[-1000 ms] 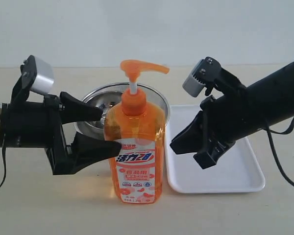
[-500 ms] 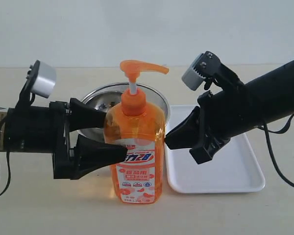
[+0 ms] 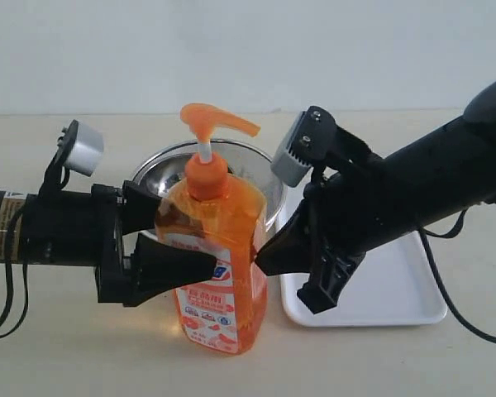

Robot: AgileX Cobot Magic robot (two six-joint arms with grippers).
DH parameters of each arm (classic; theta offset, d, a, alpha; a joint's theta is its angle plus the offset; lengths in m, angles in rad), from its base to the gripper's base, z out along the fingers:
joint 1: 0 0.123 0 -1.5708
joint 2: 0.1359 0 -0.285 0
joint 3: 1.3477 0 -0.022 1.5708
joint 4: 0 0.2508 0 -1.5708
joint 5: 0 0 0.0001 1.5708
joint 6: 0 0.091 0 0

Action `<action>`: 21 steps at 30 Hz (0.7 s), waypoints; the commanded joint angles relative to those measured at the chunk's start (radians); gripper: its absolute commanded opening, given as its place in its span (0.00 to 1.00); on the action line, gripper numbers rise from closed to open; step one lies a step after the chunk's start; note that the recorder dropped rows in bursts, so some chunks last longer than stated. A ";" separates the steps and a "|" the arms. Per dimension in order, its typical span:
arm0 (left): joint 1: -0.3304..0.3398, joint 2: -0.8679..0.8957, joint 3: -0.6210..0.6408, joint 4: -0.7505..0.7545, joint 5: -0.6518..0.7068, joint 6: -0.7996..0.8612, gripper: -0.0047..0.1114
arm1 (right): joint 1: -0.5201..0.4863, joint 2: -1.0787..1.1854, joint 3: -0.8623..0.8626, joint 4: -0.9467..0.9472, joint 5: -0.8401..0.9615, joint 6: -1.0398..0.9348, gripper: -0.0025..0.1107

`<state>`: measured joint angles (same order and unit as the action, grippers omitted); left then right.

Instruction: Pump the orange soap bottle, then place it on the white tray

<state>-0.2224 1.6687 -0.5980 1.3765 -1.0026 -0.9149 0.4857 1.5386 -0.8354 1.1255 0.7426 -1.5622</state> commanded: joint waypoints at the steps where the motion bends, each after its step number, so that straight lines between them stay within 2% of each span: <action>1: -0.011 0.003 -0.001 0.002 -0.047 -0.008 0.79 | 0.013 -0.001 -0.004 0.048 -0.021 -0.007 0.02; 5: -0.011 0.003 -0.001 0.002 -0.056 -0.008 0.77 | 0.013 -0.001 -0.004 0.067 -0.063 0.031 0.02; 12: -0.076 0.003 -0.001 0.002 -0.063 0.020 0.59 | 0.013 -0.001 -0.004 0.067 -0.070 0.059 0.02; 21: -0.108 0.003 -0.001 0.002 -0.065 0.020 0.60 | 0.013 -0.001 -0.004 0.067 -0.188 0.124 0.02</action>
<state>-0.2882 1.6687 -0.5983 1.3110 -0.9527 -0.8849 0.4883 1.5390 -0.8256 1.0952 0.5950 -1.4540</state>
